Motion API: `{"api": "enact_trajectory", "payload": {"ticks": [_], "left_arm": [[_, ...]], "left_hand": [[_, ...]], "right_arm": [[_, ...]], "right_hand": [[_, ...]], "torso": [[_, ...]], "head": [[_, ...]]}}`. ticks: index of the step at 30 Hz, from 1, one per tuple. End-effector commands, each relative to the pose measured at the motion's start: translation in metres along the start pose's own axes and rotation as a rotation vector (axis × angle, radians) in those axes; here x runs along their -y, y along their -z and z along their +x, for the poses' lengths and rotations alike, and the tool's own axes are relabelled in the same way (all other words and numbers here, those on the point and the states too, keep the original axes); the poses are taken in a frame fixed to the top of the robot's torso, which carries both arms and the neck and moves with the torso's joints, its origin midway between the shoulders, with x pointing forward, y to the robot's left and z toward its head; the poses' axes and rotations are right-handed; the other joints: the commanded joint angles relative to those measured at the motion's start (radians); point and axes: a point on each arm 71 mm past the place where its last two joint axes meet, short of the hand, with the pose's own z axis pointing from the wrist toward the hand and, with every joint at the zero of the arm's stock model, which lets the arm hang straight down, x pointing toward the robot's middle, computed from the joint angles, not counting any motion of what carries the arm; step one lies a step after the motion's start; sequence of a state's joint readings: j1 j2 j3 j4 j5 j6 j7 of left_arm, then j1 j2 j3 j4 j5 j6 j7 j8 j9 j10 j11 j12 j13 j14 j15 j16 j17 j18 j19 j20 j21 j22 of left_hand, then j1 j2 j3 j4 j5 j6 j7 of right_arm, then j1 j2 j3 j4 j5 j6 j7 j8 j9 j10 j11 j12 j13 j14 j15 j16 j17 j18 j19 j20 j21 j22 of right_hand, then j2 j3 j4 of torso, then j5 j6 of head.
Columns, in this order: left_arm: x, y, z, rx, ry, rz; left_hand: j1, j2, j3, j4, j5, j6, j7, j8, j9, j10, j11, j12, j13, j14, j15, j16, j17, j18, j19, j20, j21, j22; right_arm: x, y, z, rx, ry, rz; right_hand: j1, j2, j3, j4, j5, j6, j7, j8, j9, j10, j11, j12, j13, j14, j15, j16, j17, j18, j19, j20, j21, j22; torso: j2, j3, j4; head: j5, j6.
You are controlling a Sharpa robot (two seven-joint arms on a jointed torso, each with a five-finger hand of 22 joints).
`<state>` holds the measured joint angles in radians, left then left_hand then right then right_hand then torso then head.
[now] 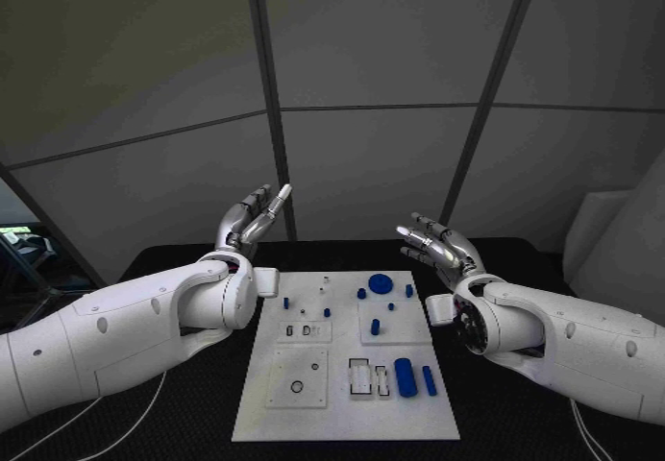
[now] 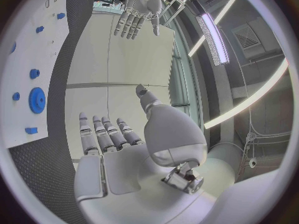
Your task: Assemble the parts on the task board
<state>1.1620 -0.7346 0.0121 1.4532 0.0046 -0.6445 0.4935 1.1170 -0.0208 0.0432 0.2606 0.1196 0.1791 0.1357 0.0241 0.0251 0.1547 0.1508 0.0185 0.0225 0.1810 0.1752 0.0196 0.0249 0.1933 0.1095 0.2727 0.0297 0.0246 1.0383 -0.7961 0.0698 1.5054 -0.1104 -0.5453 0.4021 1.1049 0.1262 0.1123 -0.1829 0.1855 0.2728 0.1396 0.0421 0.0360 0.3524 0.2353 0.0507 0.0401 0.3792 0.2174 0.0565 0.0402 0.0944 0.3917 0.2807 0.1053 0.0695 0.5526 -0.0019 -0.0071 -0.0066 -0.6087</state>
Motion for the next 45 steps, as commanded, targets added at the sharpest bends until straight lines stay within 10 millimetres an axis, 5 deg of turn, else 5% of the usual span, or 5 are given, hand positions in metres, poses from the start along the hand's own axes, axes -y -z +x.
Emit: {"api": "enact_trajectory", "payload": {"ticks": [1, 10, 17, 29, 45], "left_arm": [[0.002, 0.000, 0.004, -0.054, 0.012, 0.020], [0.002, 0.000, -0.013, -0.036, -0.005, 0.019], [0.006, 0.006, -0.018, -0.072, -0.022, 0.033], [0.019, 0.028, -0.016, -0.187, -0.025, 0.049], [0.033, 0.048, -0.014, -0.224, -0.007, 0.058]], "left_hand": [[0.049, 0.002, 0.000, 0.013, 0.007, 0.026, 0.060, 0.005, 0.003, 0.024, 0.010, 0.007, 0.003, 0.024, 0.018, 0.010, 0.004, -0.022, 0.019, 0.018, 0.014, 0.006], [0.148, -0.002, -0.004, -0.057, 0.005, 0.400, 0.111, 0.092, 0.048, 0.528, 0.084, 0.115, 0.052, 0.583, 0.029, 0.148, 0.064, -0.033, 0.496, 0.019, 0.239, 0.107], [0.219, 0.005, -0.013, -0.118, 0.003, 0.689, 0.083, 0.148, 0.065, 0.795, 0.026, 0.162, 0.054, 0.820, -0.038, 0.207, 0.105, -0.010, 0.714, -0.024, 0.354, 0.147], [0.290, 0.018, -0.010, -0.167, 0.004, 0.787, 0.052, 0.119, 0.042, 0.946, -0.021, 0.121, 0.044, 1.037, -0.106, 0.248, 0.203, -0.010, 0.896, -0.097, 0.463, 0.189], [0.289, 0.003, -0.021, -0.174, 0.003, 0.787, 0.060, 0.097, 0.040, 0.948, -0.014, 0.091, 0.043, 1.031, -0.101, 0.231, 0.226, -0.013, 0.894, -0.097, 0.474, 0.194]], "right_arm": [[0.000, -0.001, 0.009, -0.169, 0.023, 0.022], [-0.025, -0.015, -0.011, -0.183, 0.598, -0.227], [-0.034, -0.022, -0.003, -0.283, 0.864, -0.241], [-0.058, -0.039, 0.012, -0.314, 1.227, -0.233], [-0.064, -0.051, 0.037, -0.354, 1.457, -0.248]], "right_hand": [[0.139, 0.007, 0.044, -0.082, 0.028, 0.350, 0.129, 0.071, 0.037, 0.457, -0.007, 0.087, 0.032, 0.440, -0.015, 0.085, 0.029, 0.061, 0.274, 0.009, 0.120, 0.051], [0.172, -0.056, 0.147, -0.103, 0.025, 0.666, 0.070, 0.094, 0.034, 0.704, -0.077, 0.072, 0.021, 0.701, -0.099, 0.111, 0.033, 0.088, 0.453, -0.048, 0.255, 0.103], [0.182, -0.090, 0.181, -0.102, 0.029, 0.744, 0.044, 0.090, 0.035, 0.808, -0.112, 0.051, 0.024, 0.843, -0.146, 0.132, 0.055, 0.088, 0.533, -0.102, 0.395, 0.180], [0.170, -0.129, 0.190, -0.083, 0.022, 0.821, 0.004, 0.064, 0.035, 0.940, -0.167, 0.025, 0.033, 1.129, -0.232, 0.318, 0.203, 0.088, 0.625, -0.187, 0.720, 0.380], [0.122, -0.188, 0.270, -0.040, 0.017, 0.789, 0.005, 0.022, 0.034, 0.800, -0.147, 0.012, 0.029, 1.113, -0.221, 0.731, 0.523, 0.041, 0.764, -0.176, 1.053, 0.766]], "torso": [[0.000, 0.0000, -0.0003], [0.012, -0.0003, -0.0088], [0.030, 0.0037, -0.0074], [0.076, 0.0060, -0.0047], [0.150, 0.0001, 0.0148]], "head": [[0.000, 0.000], [0.003, -0.009], [0.007, -0.008], [0.004, -0.001], [-0.009, 0.015]]}}
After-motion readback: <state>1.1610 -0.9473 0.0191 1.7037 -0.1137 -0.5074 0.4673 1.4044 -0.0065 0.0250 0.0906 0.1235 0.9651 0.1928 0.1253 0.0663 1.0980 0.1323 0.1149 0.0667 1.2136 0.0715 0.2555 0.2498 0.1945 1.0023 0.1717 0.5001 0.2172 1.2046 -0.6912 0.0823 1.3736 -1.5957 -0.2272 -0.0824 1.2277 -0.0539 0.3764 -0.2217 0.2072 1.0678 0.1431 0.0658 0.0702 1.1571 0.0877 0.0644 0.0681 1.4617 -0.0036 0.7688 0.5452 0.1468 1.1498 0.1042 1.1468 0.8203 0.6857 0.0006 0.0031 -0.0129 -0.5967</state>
